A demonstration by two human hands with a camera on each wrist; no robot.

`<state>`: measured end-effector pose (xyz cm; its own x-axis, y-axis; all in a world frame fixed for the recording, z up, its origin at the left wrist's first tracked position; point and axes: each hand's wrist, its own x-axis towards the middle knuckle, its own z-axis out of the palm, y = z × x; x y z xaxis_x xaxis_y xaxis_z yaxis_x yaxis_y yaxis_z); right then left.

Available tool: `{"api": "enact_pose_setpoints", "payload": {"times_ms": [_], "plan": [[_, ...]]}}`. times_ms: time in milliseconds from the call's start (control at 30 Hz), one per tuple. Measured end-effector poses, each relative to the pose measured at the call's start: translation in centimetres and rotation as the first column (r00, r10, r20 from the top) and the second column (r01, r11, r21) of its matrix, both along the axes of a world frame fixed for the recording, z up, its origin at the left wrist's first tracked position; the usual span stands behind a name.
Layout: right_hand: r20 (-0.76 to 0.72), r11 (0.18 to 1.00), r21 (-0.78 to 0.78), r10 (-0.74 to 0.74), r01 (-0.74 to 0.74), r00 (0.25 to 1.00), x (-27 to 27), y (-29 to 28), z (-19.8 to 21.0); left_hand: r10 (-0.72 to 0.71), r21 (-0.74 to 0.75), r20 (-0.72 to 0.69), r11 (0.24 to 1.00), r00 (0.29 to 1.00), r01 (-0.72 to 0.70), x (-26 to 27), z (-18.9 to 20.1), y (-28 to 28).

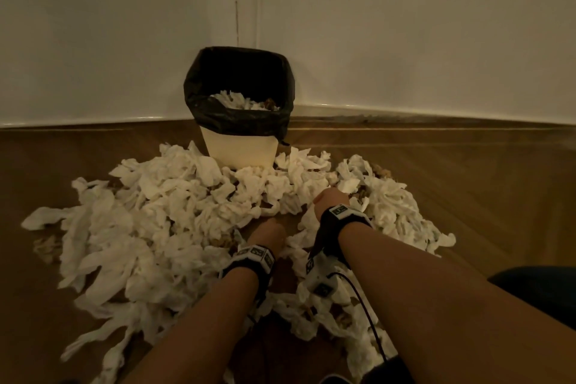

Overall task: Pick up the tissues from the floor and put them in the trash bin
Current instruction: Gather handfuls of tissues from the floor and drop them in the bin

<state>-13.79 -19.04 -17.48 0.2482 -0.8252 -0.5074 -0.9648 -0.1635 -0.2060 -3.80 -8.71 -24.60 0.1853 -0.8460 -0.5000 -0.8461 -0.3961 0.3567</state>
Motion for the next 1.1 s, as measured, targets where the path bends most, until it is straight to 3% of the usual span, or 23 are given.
{"api": "enact_pose_setpoints", "payload": {"times_ms": [167, 300, 500, 600, 800, 1100], "plan": [[0.070, 0.999, -0.028, -0.030, 0.032, 0.997, 0.2, 0.8, -0.4, 0.178, -0.127, -0.170, 0.971, 0.969, -0.201, 1.7, 1.3, -0.1], [-0.008, 1.000, -0.024, 0.007, -0.008, 1.000, 0.6, 1.9, -0.9, 0.253, -0.182, -0.230, 0.937, 0.940, -0.297, 2.6, 2.8, 0.1], [-0.118, 0.999, 0.013, 0.043, -0.042, 0.992, 0.7, 2.5, -2.3, 0.524, -0.140, -0.352, 0.790, 0.776, -0.597, 4.4, 4.7, 0.1], [-0.118, 0.999, -0.010, 0.038, -0.039, 0.992, 0.5, 2.8, -3.0, 0.530, -0.135, -0.459, 0.752, 0.713, -0.645, 5.0, 5.5, 0.1], [-0.197, 0.979, 0.140, 0.171, -0.145, 0.965, 1.0, 3.3, -4.1, 0.489, -0.233, -0.450, 0.744, 0.747, -0.627, 5.5, 5.6, 0.4], [-0.133, 0.991, 0.126, 0.050, -0.033, 0.990, 1.3, 4.1, -3.9, 0.487, -0.216, -0.552, 0.700, 0.677, -0.680, 5.8, 4.6, 1.2]]}}
